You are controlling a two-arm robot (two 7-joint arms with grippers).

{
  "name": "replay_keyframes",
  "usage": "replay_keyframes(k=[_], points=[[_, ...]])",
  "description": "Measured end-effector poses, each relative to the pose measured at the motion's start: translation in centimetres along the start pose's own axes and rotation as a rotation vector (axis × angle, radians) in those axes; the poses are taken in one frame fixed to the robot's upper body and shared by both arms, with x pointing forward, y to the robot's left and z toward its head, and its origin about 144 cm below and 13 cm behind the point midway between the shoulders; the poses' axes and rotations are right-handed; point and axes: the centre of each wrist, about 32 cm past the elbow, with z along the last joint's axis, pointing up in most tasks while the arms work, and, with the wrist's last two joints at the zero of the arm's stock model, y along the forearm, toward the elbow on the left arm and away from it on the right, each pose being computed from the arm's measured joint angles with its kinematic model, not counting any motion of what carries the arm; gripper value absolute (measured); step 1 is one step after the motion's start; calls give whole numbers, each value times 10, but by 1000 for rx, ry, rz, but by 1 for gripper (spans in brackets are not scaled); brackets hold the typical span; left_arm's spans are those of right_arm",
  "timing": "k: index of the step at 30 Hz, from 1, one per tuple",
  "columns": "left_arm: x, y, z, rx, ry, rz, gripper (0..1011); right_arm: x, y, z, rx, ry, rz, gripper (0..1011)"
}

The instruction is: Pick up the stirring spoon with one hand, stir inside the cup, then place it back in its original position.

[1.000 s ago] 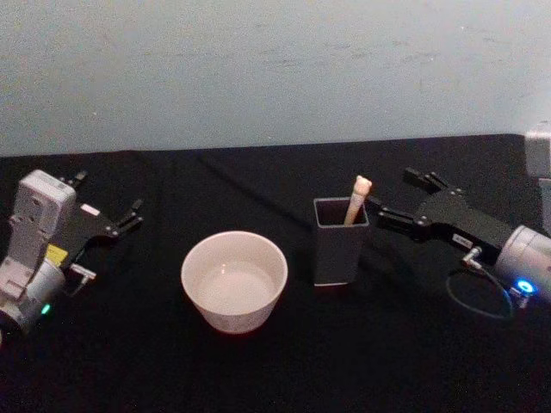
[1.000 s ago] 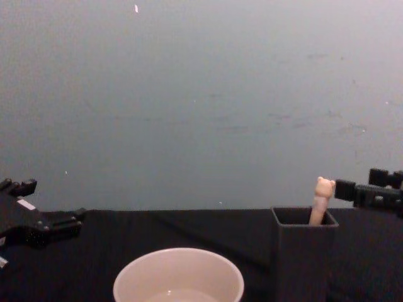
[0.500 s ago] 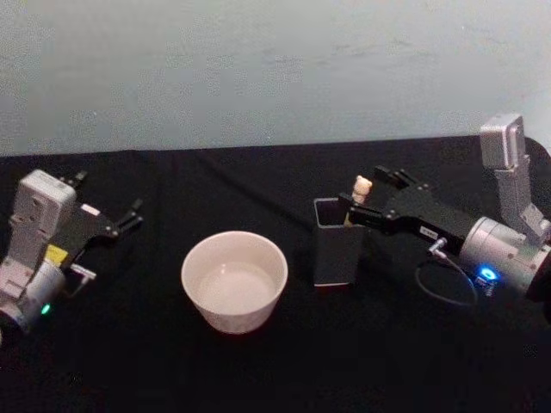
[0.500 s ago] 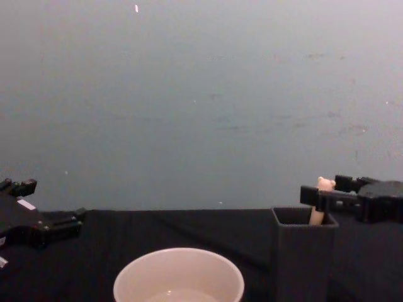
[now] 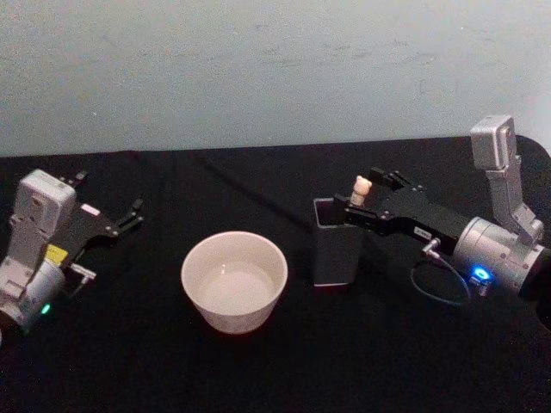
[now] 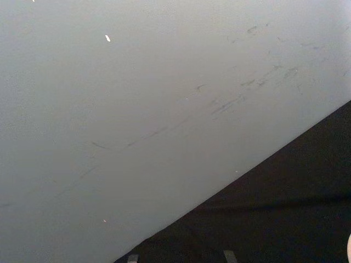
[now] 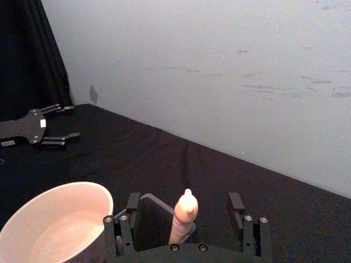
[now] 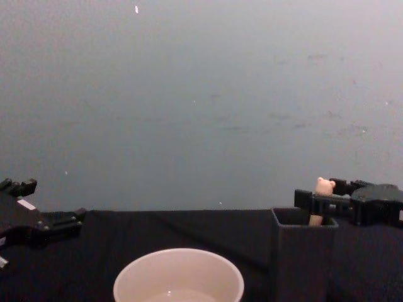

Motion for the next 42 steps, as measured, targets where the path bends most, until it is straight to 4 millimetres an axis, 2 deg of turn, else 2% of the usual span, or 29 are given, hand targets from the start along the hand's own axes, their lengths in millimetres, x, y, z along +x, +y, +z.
replay_keyframes(k=[6, 13, 16, 18, 22, 23, 25, 26, 27, 31, 33, 42], points=[[0, 0, 0, 0, 0, 0, 1001, 0, 0, 0, 1, 0, 0, 1002], [0, 0, 0, 0, 0, 0, 1001, 0, -1, 1, 2, 0, 0, 863], [0, 0, 0, 0, 0, 0, 1001, 0, -1, 1, 2, 0, 0, 737], [0, 0, 0, 0, 0, 0, 1001, 0, -1, 1, 2, 0, 0, 705], [0, 0, 0, 0, 0, 0, 1001, 0, -1, 1, 2, 1, 0, 562], [0, 0, 0, 0, 0, 0, 1001, 0, -1, 1, 2, 0, 0, 562], [0, 0, 0, 0, 0, 0, 1001, 0, -1, 1, 2, 1, 0, 456], [0, 0, 0, 0, 0, 0, 1001, 0, -1, 1, 2, 1, 0, 456], [0, 0, 0, 0, 0, 0, 1001, 0, -1, 1, 2, 1, 0, 390], [0, 0, 0, 0, 0, 0, 1001, 0, -1, 1, 2, 1, 0, 301], [0, 0, 0, 0, 0, 0, 1001, 0, -1, 1, 2, 1, 0, 225], [0, 0, 0, 0, 0, 0, 1002, -2, -1, 2, 12, -4, 14, 214]])
